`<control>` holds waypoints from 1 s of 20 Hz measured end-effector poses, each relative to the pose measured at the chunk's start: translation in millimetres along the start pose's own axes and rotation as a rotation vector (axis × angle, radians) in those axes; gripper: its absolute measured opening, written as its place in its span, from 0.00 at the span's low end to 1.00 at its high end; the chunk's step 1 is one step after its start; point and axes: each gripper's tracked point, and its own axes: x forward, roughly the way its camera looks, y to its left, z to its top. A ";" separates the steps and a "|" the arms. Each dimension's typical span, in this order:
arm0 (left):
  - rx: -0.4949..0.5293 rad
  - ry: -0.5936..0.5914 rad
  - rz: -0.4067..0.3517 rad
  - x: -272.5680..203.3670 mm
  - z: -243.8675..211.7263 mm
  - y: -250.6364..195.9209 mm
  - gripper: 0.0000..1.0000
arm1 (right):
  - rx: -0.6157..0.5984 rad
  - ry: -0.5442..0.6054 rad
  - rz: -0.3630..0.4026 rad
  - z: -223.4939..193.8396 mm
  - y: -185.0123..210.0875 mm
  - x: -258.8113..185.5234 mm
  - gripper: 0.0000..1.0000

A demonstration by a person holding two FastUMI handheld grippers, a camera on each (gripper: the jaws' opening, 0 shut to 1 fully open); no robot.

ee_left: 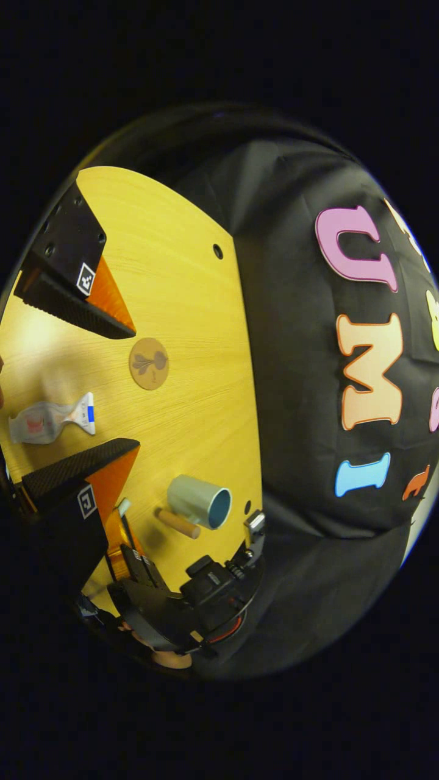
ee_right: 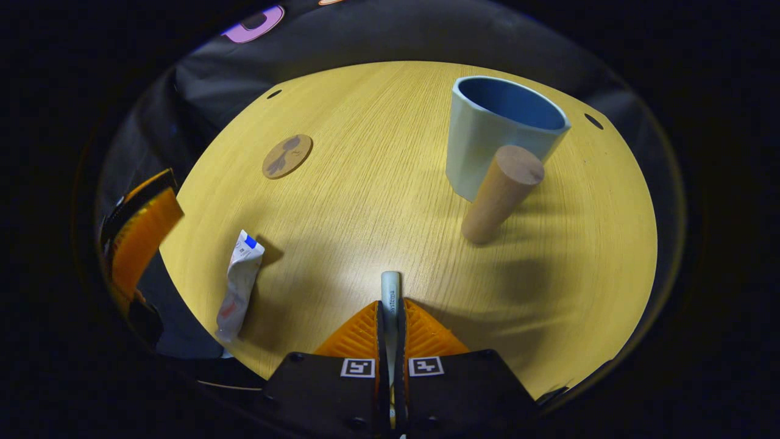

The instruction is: Put the toothbrush and toothpaste on the desktop into the cup, then pick up the cup and place it on the coaster on the desktop.

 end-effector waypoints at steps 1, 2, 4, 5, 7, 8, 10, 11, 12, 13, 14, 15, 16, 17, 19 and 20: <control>0.001 0.022 -0.002 1.9 -7.5 -1.0 0.95 | 0.000 -0.001 0.001 -0.3 0.1 0.0 0.06; 0.006 0.039 -0.007 4.8 -13.1 -2.9 0.96 | 0.000 -0.002 0.001 0.2 -0.1 -0.3 0.06; 0.021 0.072 -0.019 8.5 -24.3 -6.8 0.95 | 0.000 -0.005 0.003 0.4 -0.1 -0.3 0.06; 0.027 0.093 -0.027 9.5 -30.6 -9.1 0.95 | 0.001 -0.006 0.004 0.1 -0.1 0.0 0.06; 0.035 0.128 -0.039 13.5 -43.0 -13.3 0.96 | 0.004 -0.006 0.007 0.2 0.0 0.1 0.06; 0.037 0.147 -0.044 16.1 -49.3 -14.0 0.96 | 0.007 -0.006 0.008 0.5 -0.3 -0.2 0.06; 0.033 0.188 -0.055 19.4 -61.6 -15.3 0.95 | 0.010 -0.007 0.010 0.8 -0.4 -0.2 0.06; 0.031 0.209 -0.059 21.8 -67.0 -15.3 0.95 | 0.012 -0.008 0.011 0.4 -0.2 0.0 0.06; 0.031 0.226 -0.060 22.8 -72.0 -14.9 0.95 | 0.014 -0.008 0.012 0.7 -0.2 0.3 0.06; 0.033 0.241 -0.059 24.7 -75.5 -14.3 0.96 | 0.016 -0.009 0.012 0.7 -0.3 0.0 0.06; 0.036 0.253 -0.059 26.8 -80.1 -14.8 0.96 | 0.016 -0.010 0.012 1.0 -0.4 0.0 0.06; 0.038 0.265 -0.062 28.8 -83.6 -15.6 0.96 | 0.017 -0.011 0.011 0.8 -0.3 -0.4 0.06; 0.041 0.276 -0.064 30.6 -86.0 -15.1 0.96 | 0.016 -0.011 0.010 1.3 -0.4 -0.2 0.06; 0.046 0.287 -0.063 31.7 -88.3 -14.6 0.96 | 0.015 -0.013 0.008 0.8 -0.2 -0.1 0.06; 0.051 0.305 -0.063 33.0 -92.0 -14.0 0.96 | 0.011 -0.015 0.004 1.8 -0.6 -0.1 0.06; 0.053 0.312 -0.061 32.6 -93.3 -13.5 0.96 | 0.010 -0.017 0.003 1.3 -0.3 -0.1 0.06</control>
